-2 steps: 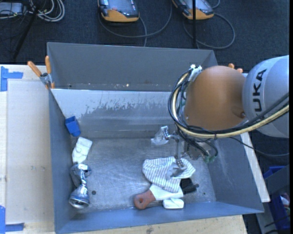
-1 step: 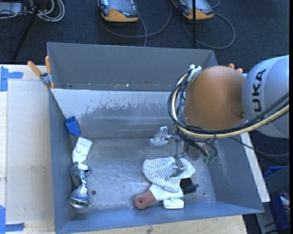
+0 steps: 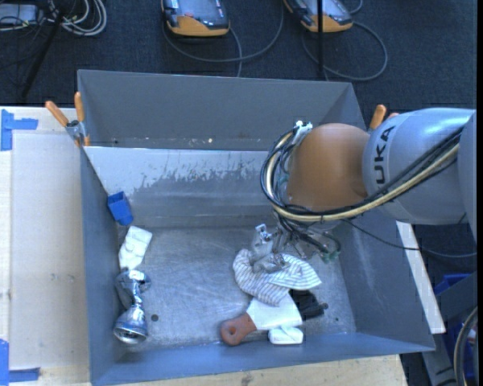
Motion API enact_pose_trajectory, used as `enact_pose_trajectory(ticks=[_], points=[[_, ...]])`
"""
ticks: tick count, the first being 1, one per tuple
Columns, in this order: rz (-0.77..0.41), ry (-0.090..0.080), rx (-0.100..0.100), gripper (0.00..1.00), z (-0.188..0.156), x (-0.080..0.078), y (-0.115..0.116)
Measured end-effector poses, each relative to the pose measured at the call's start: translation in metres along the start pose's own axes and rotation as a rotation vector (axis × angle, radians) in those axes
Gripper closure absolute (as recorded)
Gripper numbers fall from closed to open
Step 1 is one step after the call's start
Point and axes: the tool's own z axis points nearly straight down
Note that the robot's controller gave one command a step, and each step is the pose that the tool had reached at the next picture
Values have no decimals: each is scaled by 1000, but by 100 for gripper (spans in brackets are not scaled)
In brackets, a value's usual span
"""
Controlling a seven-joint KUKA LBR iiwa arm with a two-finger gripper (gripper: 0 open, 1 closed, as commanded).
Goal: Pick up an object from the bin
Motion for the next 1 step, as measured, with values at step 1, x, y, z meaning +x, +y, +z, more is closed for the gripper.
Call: enact_pose_trajectory(ticks=[1], points=[[1, -1, 0, 100, 0, 0, 0]])
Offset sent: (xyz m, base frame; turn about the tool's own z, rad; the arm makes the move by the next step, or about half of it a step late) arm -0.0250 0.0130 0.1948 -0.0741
